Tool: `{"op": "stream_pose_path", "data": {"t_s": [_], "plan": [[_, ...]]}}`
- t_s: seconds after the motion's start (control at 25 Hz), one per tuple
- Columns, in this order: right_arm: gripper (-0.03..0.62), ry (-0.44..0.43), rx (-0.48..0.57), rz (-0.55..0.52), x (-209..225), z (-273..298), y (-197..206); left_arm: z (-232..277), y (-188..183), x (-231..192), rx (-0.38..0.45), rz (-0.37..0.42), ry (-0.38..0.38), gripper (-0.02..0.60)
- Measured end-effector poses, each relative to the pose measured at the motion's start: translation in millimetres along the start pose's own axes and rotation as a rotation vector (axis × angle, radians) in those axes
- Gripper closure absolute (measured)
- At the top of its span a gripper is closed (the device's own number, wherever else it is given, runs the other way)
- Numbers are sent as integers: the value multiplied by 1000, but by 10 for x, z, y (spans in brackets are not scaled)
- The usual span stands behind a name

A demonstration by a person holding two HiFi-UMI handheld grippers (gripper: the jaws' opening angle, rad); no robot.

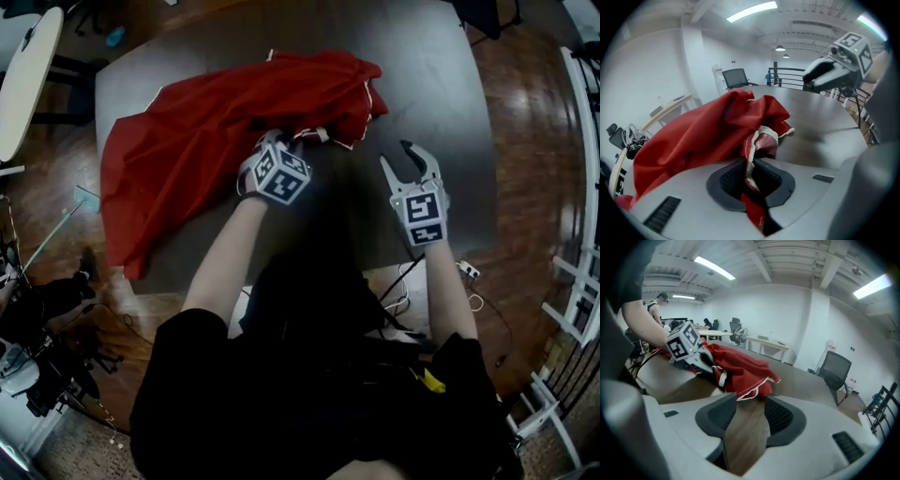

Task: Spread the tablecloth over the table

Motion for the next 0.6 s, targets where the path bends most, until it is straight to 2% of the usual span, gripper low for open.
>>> {"op": "stream_pose_path", "data": {"t_s": [0.04,0.16,0.28,0.36,0.44,0.6], "plan": [[399,-28,-14,1,-87,39,86,-24,-31,-30,-3,-19,-8,572],[399,-88,-30,-1,-316,237,154,-264,-239,-166,35,-68,-13,574],[397,-105,1,-19,-477,437,60,-679,-538,-293,116,-88,-24,574],[285,-128,20,-31,-594,520,6,-965,-747,-315,170,-123,-12,575],[234,-167,61,-72,-808,563,-173,-1215,-898,-366,207,-162,0,574],[231,-223,190,-103,-1394,560,-668,-1538,-896,-591,231,-139,-37,574]]}}
Point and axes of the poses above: the fingertips, and each gripper's own axes: z forward along the fingers, x to its right, y out of its underside, the point moved 3 cm from there along -z, backward along the fingers, and after that the axes turned 14 degrees about -y, right-handed, at the moved point
